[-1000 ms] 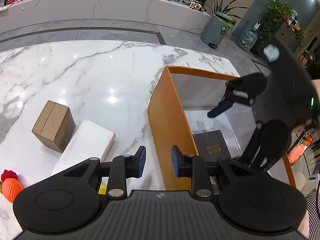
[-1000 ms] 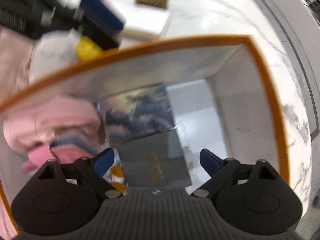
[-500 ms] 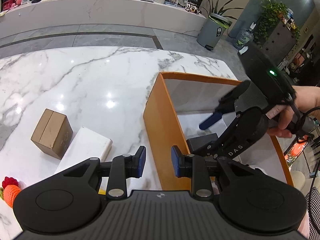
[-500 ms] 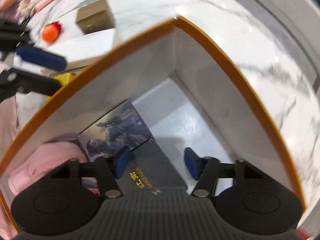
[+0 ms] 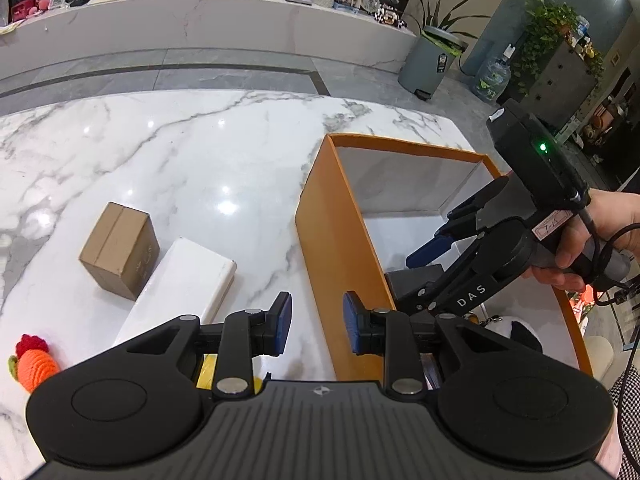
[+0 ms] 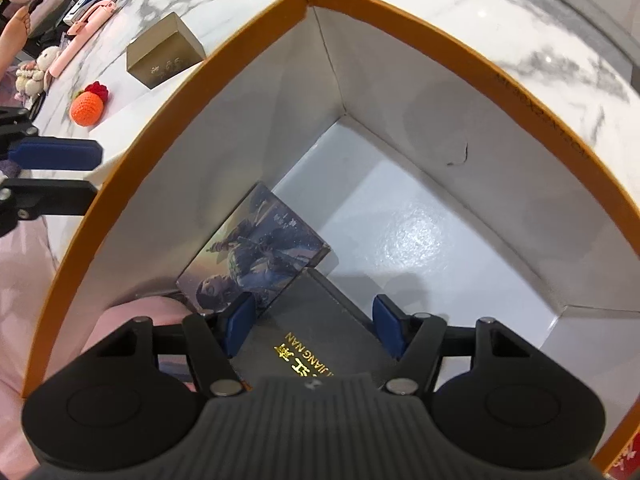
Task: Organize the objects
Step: 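Open the right tool to release the black book box in the box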
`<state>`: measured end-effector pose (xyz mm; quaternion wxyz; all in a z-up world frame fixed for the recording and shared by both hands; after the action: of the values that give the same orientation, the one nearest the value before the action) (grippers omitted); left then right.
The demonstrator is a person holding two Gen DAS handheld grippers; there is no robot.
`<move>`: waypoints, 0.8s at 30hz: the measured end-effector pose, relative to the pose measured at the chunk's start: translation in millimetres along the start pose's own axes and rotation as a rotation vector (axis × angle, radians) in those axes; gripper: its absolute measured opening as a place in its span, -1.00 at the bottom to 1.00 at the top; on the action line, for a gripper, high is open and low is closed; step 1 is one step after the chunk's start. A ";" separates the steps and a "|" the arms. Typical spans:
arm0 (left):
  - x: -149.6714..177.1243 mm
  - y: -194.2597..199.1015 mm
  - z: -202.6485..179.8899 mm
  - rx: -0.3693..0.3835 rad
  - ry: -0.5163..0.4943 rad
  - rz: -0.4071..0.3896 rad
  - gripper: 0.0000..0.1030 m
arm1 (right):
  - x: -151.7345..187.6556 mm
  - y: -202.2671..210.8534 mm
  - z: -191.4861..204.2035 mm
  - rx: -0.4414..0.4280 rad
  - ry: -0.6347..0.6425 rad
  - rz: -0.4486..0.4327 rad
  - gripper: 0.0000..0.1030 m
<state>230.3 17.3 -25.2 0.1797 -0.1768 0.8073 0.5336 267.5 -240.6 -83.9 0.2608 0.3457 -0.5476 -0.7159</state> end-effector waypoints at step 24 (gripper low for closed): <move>45.3 105.8 40.9 -0.044 -0.069 -0.202 -0.31 | 3.2 99.1 149.3 0.339 0.094 -0.455 0.48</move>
<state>144.4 89.8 22.6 0.2563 -0.2425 0.7668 0.5363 148.4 -179.1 35.1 0.0570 0.5310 -0.5554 -0.6374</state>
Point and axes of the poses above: each gripper's, at about its wrist camera, not at the fingertips, and y roughly against the way its jaws point, z to its left, x to its underside, the point moved 1 cm from there along -y, roughly the way its jaws point, and after that the axes turned 10 degrees about y, right-handed, at the moved point
